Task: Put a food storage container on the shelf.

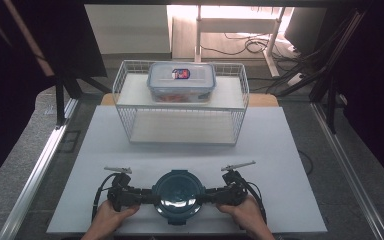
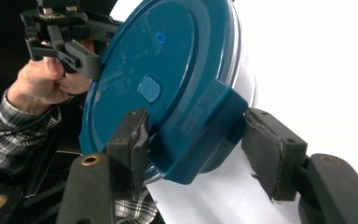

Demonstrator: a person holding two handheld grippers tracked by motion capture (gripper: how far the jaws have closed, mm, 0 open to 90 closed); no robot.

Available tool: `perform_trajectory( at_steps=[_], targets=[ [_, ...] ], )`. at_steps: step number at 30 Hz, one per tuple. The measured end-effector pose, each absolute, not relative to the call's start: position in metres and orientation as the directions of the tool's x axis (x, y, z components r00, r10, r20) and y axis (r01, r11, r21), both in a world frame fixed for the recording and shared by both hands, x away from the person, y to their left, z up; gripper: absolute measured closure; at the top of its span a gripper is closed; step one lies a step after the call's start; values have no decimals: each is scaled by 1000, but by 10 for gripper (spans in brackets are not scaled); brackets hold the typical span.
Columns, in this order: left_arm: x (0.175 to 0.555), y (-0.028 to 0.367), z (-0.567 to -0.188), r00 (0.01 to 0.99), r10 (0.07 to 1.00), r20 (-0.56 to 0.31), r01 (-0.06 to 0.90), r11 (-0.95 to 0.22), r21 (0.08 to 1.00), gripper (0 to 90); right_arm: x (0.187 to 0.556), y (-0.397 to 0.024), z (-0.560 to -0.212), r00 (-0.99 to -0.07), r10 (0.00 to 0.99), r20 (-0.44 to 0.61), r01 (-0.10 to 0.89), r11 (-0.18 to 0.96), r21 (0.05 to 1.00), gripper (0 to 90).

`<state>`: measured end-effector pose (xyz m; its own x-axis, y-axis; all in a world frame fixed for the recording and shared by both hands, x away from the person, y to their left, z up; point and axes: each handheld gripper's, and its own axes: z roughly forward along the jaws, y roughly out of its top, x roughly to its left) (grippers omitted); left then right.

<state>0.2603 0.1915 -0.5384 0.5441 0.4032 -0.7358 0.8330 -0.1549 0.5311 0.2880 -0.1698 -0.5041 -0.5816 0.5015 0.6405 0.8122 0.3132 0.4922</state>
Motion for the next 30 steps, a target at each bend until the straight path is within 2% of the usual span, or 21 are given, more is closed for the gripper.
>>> perform_trajectory(
  at_steps=[4,8,11,14,17,20,26,30],
  targets=[
    [258,190,-538,530,397,-749,844,-164,510,374,288,-169,-502,-569,512,643,821,310,480,444],
    [251,193,-534,547,381,-746,833,-152,533,454,286,-174,-500,-540,502,676,841,277,466,523],
    [242,194,-529,572,385,-725,814,-151,561,492,280,-176,-496,-552,492,673,832,276,481,547],
    [236,192,-525,598,396,-697,791,-154,592,511,273,-179,-495,-557,484,675,829,265,493,551],
    [233,192,-524,608,399,-686,782,-156,603,516,268,-180,-499,-539,480,693,841,258,476,516],
    [231,194,-526,602,395,-695,787,-142,601,521,262,-180,-502,-523,474,709,850,225,477,545],
    [233,195,-528,567,373,-734,809,-89,581,561,260,-179,-498,-535,480,695,842,236,485,559],
    [236,192,-521,592,397,-702,787,-95,610,582,259,-179,-491,-584,498,641,803,238,547,561]
  ],
)
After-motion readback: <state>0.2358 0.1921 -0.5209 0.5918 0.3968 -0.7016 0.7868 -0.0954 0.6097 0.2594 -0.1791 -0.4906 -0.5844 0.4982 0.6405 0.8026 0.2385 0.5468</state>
